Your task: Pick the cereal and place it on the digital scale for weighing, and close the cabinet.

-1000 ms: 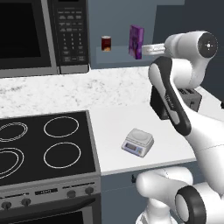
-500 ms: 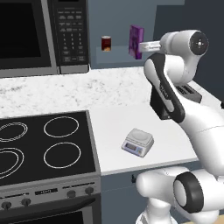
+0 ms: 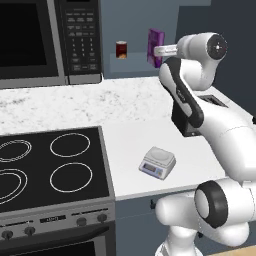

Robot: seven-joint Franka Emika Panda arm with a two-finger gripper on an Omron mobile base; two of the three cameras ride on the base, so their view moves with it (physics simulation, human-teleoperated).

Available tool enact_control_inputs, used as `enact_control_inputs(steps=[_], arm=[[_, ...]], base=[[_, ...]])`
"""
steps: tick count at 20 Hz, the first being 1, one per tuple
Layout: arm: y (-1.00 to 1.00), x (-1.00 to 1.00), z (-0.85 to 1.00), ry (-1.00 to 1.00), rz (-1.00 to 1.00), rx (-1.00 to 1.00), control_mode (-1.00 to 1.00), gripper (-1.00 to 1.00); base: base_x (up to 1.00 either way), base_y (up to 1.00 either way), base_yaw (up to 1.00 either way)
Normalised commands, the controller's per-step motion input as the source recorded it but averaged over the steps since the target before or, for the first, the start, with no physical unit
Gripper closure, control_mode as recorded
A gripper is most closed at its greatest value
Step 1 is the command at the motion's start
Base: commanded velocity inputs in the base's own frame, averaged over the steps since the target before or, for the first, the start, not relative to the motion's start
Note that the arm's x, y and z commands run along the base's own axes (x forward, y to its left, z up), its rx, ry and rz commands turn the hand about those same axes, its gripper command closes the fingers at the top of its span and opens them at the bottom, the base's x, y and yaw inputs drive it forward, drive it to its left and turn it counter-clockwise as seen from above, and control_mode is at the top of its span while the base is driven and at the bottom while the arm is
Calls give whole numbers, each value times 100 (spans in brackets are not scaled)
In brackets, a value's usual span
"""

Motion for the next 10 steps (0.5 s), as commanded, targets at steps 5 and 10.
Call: enact_control_inputs(steps=[5, 10], arm=[[0, 43, 0, 0, 0, 0, -100, -100], [0, 43, 0, 0, 0, 0, -100, -100]], base=[[0, 0, 0], [0, 0, 0]])
